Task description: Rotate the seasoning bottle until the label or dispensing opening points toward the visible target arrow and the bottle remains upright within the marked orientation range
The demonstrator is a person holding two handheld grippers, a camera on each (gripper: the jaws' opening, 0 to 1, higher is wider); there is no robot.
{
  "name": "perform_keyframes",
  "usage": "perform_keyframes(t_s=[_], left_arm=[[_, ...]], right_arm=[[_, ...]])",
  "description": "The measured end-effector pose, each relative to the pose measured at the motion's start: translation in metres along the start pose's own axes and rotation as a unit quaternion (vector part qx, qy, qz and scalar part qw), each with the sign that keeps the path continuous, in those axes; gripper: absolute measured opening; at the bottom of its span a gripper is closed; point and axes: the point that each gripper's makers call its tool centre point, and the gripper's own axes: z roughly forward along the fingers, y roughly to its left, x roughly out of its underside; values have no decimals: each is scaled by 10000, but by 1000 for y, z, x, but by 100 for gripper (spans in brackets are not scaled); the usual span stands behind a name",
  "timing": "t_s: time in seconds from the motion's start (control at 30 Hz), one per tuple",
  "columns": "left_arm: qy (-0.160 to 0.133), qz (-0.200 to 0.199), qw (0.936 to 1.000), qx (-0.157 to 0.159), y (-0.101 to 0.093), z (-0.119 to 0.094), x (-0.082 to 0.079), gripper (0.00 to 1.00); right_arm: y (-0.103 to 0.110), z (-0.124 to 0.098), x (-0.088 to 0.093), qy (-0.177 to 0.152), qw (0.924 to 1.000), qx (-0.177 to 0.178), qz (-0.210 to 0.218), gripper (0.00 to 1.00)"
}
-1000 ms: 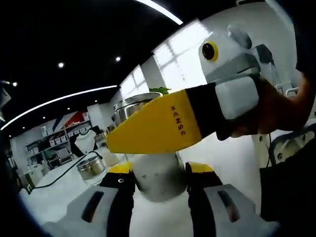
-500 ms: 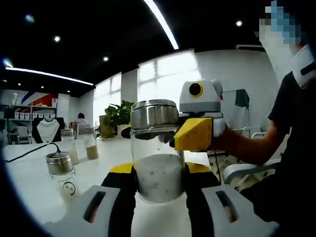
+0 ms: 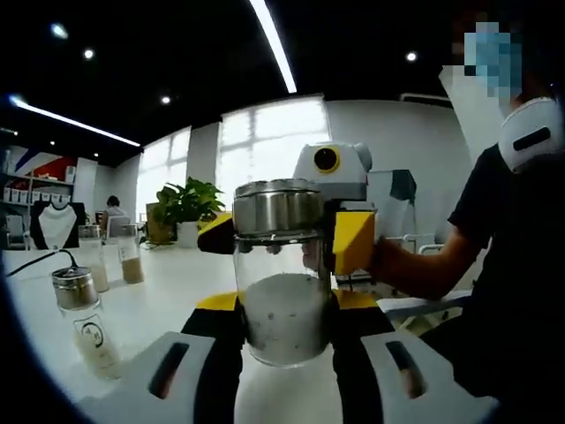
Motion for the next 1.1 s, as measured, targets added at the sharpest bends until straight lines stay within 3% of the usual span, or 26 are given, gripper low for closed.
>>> perform_keyframes(t_s=[0.1,0.3,0.43,0.67,0.77,0.93,1.1], left_arm=[[191,453,9978,-446,15,-1,7,40],[137,438,9950,-883,30,-6,3,40],[146,449,9931,-1076,36,-7,2,45],[496,787,9859,-1394,44,-10,7,53],[520,911,9837,-1461,47,-12,6,60],[254,839,9832,-1598,53,-22,-10,70],[267,628,9777,-1986,66,-34,-14,86]], right_arm=[[-11,4,7,142,9990,382,-206,34],[-29,6,2,-159,9975,670,130,34],[-37,5,1,-258,9972,685,174,34],[-47,3,4,-280,9978,587,93,34],[-55,0,2,-306,9976,602,161,34],[-74,-6,-5,-382,9960,793,116,34],[-91,-4,-1,-334,9955,869,184,34]])
